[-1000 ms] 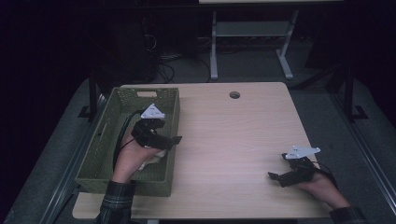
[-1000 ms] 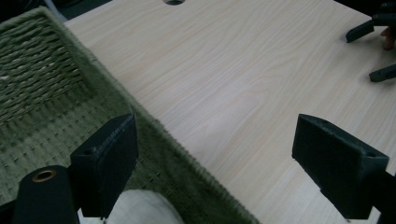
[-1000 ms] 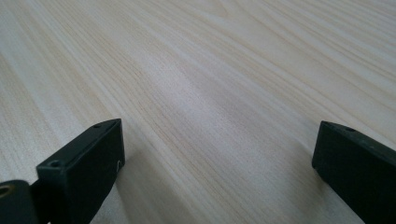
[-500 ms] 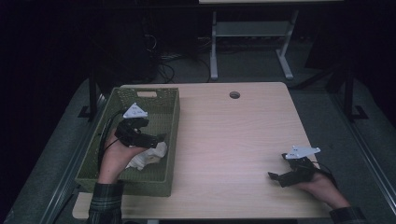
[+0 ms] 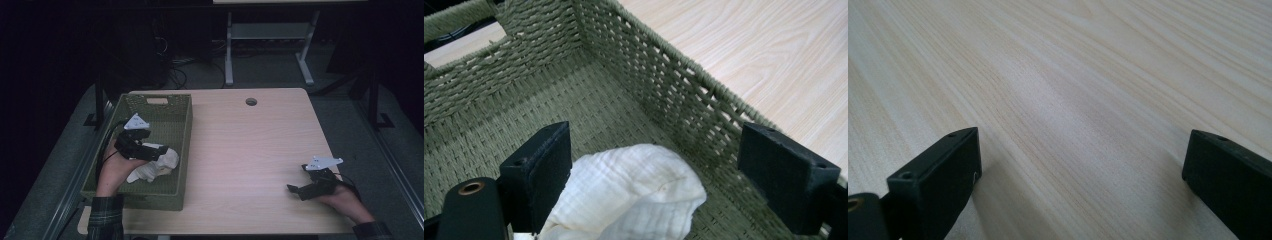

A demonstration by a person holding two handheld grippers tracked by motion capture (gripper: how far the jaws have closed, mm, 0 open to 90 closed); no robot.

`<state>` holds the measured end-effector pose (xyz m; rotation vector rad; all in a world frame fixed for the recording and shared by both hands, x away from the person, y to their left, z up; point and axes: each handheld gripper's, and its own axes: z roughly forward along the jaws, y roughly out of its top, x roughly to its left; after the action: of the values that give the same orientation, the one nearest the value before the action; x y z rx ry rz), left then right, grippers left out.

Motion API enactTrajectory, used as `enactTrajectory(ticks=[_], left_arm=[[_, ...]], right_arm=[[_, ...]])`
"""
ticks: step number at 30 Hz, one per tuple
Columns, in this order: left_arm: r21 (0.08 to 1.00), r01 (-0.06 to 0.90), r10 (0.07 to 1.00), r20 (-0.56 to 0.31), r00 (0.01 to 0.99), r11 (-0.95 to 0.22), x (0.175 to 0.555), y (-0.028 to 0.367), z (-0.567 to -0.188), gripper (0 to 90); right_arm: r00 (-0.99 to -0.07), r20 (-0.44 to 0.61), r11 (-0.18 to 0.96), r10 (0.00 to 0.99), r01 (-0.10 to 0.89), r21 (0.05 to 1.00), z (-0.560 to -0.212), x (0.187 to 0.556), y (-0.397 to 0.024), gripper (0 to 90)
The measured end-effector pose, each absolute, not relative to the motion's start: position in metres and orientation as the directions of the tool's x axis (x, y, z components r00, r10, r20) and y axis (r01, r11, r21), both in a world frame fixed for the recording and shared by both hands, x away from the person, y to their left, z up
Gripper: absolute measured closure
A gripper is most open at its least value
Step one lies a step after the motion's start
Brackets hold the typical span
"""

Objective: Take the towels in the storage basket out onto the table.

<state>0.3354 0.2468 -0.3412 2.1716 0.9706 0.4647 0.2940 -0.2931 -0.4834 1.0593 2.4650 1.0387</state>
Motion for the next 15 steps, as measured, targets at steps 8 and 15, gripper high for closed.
enactTrajectory(ticks=[8,15], left_arm=[[0.704,0.531,0.775,0.044,0.630,-0.472,0.341,0.259,-0.359,13.3],[0.689,0.560,0.792,0.036,0.609,-0.461,0.345,0.266,-0.375,13.4]], right_arm=[[-0.700,0.036,0.479,0.714,0.525,0.703,-0.483,0.294,-0.293,1.8],[-0.699,0.037,0.478,0.714,0.525,0.704,-0.483,0.294,-0.293,1.8]])
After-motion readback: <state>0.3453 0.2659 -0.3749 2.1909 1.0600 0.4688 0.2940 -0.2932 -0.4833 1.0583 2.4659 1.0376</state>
